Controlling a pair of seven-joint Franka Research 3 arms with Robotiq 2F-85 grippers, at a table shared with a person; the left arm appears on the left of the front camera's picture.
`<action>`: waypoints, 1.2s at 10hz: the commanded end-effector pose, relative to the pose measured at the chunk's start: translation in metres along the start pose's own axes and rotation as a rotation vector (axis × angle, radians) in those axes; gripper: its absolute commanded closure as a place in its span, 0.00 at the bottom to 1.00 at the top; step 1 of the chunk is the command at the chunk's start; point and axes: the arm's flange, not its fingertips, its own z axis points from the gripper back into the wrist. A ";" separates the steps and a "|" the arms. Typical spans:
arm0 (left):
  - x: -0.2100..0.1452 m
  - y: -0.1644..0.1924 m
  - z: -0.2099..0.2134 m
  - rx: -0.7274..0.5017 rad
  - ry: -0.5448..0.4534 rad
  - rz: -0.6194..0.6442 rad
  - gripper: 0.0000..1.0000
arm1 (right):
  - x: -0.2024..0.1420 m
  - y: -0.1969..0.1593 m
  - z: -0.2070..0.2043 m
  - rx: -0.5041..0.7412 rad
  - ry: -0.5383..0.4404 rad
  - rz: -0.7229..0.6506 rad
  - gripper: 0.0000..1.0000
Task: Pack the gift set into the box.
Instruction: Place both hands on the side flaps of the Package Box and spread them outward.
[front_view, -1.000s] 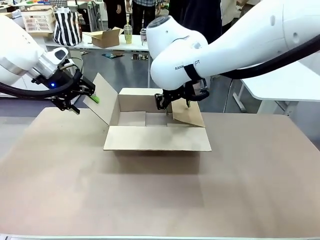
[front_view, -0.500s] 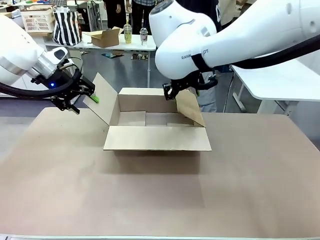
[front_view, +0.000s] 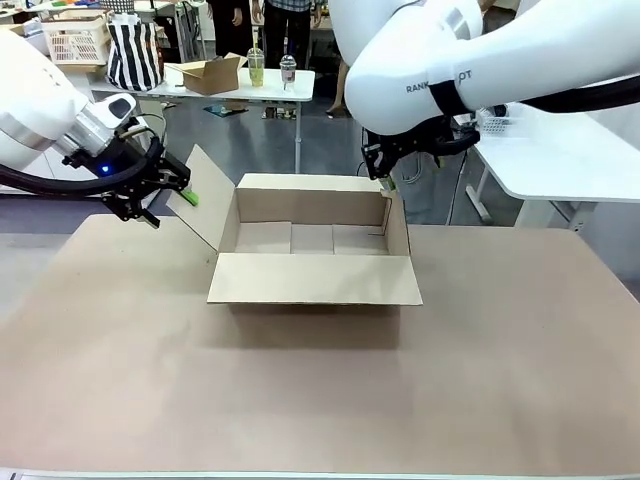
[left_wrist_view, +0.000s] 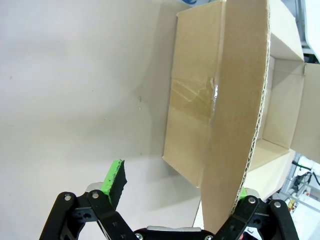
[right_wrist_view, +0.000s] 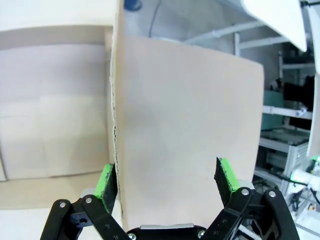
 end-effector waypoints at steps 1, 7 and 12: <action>-0.001 -0.001 0.002 0.012 -0.007 0.010 0.00 | 0.006 0.010 0.006 0.008 -0.011 0.018 0.00; -0.001 -0.001 0.002 0.012 -0.007 0.010 0.00 | -0.004 -0.039 -0.023 0.075 0.087 -0.096 0.00; -0.001 -0.001 0.002 0.012 -0.007 0.010 0.00 | -0.023 -0.111 -0.091 0.517 0.091 -0.158 0.00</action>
